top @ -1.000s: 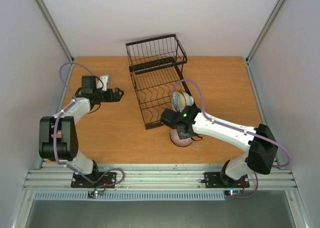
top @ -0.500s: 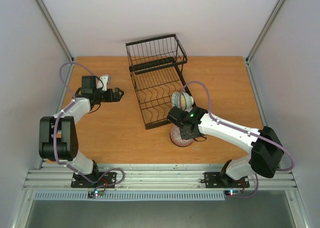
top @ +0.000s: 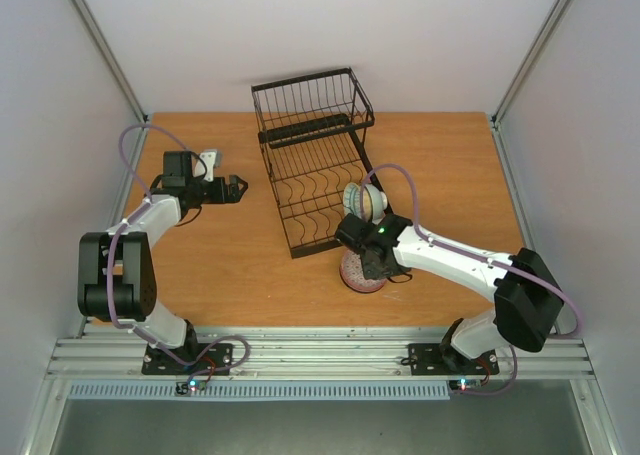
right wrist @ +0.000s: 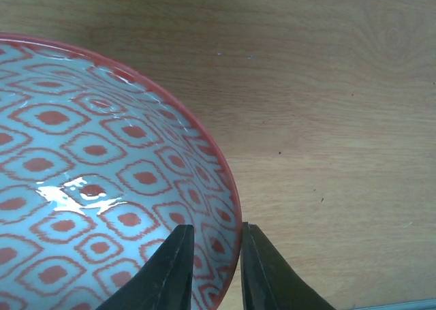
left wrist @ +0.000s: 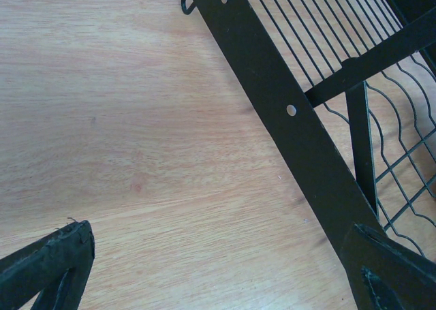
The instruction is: Load the bowls into the dish rack
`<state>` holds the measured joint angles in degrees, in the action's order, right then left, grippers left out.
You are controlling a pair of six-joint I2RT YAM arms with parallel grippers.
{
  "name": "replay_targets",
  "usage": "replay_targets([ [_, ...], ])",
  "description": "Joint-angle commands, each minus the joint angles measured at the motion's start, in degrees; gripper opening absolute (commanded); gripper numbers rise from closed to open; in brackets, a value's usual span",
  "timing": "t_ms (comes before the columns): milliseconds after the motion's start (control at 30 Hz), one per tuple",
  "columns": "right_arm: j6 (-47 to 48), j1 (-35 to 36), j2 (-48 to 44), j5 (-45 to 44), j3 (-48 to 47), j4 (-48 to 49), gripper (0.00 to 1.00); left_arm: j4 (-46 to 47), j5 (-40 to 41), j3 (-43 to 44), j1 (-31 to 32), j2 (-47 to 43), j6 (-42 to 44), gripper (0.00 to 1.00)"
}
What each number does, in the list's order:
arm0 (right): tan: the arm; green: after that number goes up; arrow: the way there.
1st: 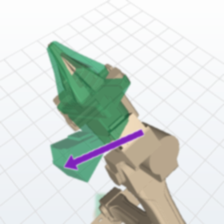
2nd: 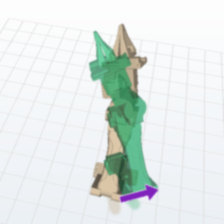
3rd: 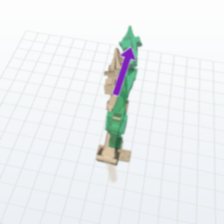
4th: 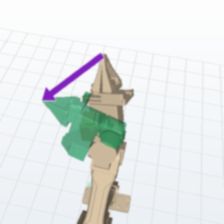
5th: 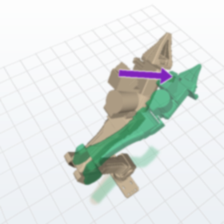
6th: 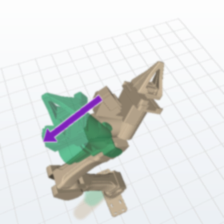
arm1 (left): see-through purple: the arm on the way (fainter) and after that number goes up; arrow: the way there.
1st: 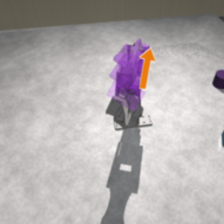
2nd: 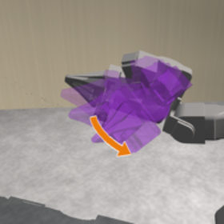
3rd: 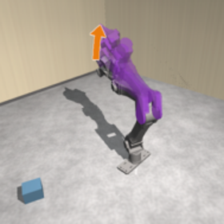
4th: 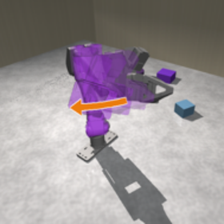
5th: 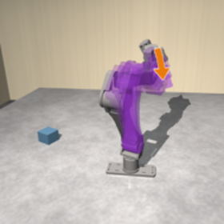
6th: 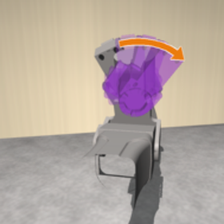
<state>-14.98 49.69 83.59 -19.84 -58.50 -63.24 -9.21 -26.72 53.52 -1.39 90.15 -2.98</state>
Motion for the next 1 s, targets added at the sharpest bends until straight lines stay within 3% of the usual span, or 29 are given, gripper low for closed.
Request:
replay_targets([
  [0,0.5,-0.4,0.7,0.7,0.8,1.6,0.17,1.7,-0.1,0.4,0.3,0.2,0.1,0.99],
  [167,0.6,-0.6,1.0,0.6,0.2,1.0,0.02,1.7,-0.2,0.4,0.2,0.3,0.2,0.99],
  [700,3.2,0.1,-7.5,-3.4,-7.9,-6.9,0.01,1.9,-0.2,0.4,0.2,0.7,0.2,0.99],
  [967,6.4,2.2,-7.0,-8.3,-15.4,-9.3,0.01,1.9,0.1,0.5,0.2,0.6,0.2,0.99],
])
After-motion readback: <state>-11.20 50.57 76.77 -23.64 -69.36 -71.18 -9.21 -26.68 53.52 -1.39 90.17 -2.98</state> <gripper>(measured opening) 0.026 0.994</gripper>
